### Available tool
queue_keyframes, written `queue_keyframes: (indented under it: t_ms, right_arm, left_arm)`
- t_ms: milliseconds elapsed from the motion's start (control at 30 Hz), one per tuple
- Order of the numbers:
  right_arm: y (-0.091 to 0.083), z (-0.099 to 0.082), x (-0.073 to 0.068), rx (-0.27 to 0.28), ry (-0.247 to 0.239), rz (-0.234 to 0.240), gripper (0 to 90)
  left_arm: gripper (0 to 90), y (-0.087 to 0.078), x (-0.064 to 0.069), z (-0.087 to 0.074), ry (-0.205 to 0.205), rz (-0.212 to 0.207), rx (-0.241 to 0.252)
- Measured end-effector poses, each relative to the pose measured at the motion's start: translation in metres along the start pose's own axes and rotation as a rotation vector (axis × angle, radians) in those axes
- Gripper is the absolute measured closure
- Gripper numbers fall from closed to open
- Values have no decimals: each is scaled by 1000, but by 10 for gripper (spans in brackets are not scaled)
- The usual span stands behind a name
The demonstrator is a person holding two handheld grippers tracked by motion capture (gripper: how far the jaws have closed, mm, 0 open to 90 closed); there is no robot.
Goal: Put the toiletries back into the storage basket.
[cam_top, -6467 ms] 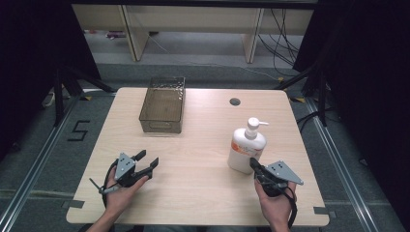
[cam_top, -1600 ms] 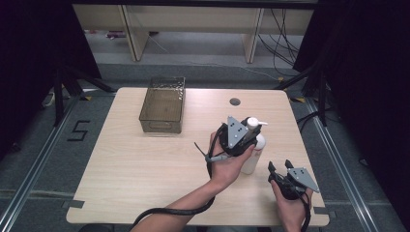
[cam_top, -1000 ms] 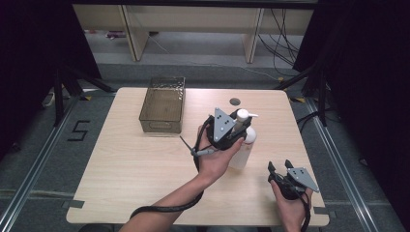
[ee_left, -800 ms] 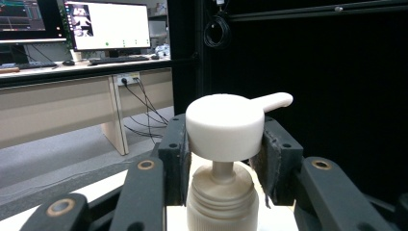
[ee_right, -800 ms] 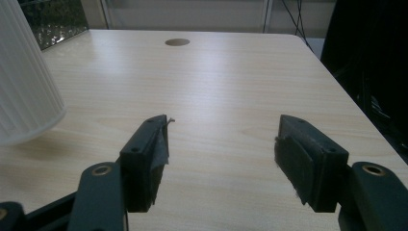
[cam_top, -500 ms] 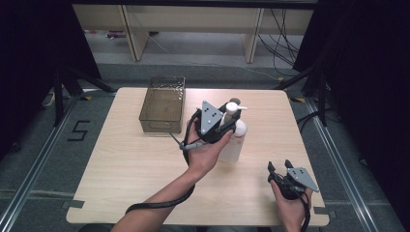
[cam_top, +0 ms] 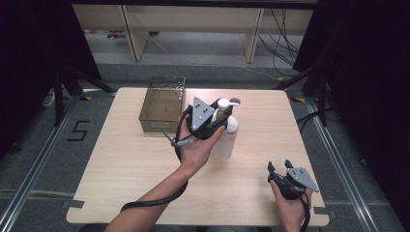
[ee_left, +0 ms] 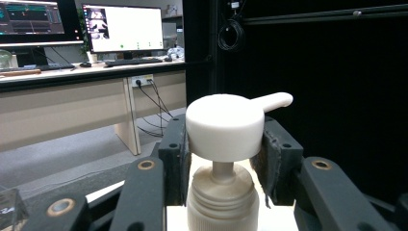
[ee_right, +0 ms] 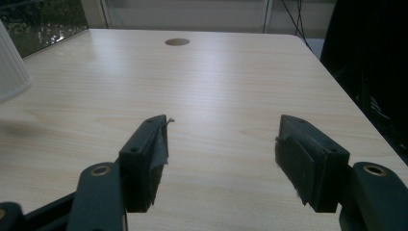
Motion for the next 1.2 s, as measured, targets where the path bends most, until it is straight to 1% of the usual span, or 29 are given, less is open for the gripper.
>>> queue_keyframes:
  t_ms: [33, 67, 100, 133, 167, 200, 233, 267, 333, 367, 400, 533, 567, 600, 633, 867, 900, 933, 967, 1100, 1200]
  right_arm:
    - [0, 0, 0, 0, 0, 0, 364]
    - [1, 0, -1, 0, 11, 5, 364]
    - [1, 0, 0, 8, 0, 3, 364]
    - [1, 0, 0, 6, 3, 4, 364]
    - [1, 0, -1, 7, 5, 3, 364]
    - [1, 0, 0, 8, -1, 2, 364]
    - [0, 0, -1, 2, 6, -1, 364]
    - [0, 0, -1, -3, 1, 3, 364]
    - [1, 0, 0, 2, -7, -1, 364]
    - [0, 1, 1, 4, -22, -7, 364]
    - [1, 0, 0, 2, -7, -1, 364]
    - [1, 0, 0, 1, -6, -1, 364]
    - [1, 0, 0, 2, -7, -2, 364]
    - [1, 0, 0, 0, -6, -4, 364]
    - [0, 0, 0, -4, -8, 1, 364]
    - [1, 0, -1, -4, -7, -2, 363]
    - [1, 0, -1, -4, -7, -2, 364]
    - [1, 0, -1, -2, -6, 0, 364]
    - [1, 0, -1, 2, -6, -1, 364]
    - [1, -1, -1, -3, -2, 3, 364]
    - [1, -1, -2, -2, -4, 3, 363]
  left_arm:
    - [592, 0, -2, 0, 0, 2, 0]
    - [591, -1, -3, 0, 1, 5, 0]
    - [591, -1, -5, 0, -1, 6, -1]
    - [592, -2, -7, 0, 2, 9, -1]
    - [591, -3, -7, 0, -13, 11, -11]
    - [591, -4, -9, 0, -14, 13, -9]
    - [591, -4, -12, 1, 7, 18, -1]
    - [591, -5, -12, 1, -8, 19, -11]
    - [591, -6, -14, 1, -4, 26, -11]
    - [591, -6, -14, 1, -4, 26, -11]
    - [591, -7, -17, 1, -3, 28, -10]
    - [591, -9, -23, 1, -4, 38, -11]
    - [591, -9, -25, 2, 14, 38, -2]
    - [592, -9, -26, 2, 13, 39, -4]
    - [591, -10, -27, 1, 2, 45, -13]
    - [591, -15, -37, 0, 2, 61, -14]
    - [592, -15, -38, 0, -2, 58, -13]
    - [592, -16, -40, 0, 2, 66, -13]
    - [592, -16, -41, 0, -3, 63, -11]
    - [592, -19, -47, 0, 8, 75, -12]
    - [591, -21, -52, 0, 8, 82, -13]
Point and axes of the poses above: each handheld gripper's, and its own axes: y roughly forward along the jaws, z roughly out of its top, x roughly to its right, the point moved 5 cm from there along y, roughly forward along the jaws, and after that the axes turned 14 degrees about y, right-handed, at the moved point
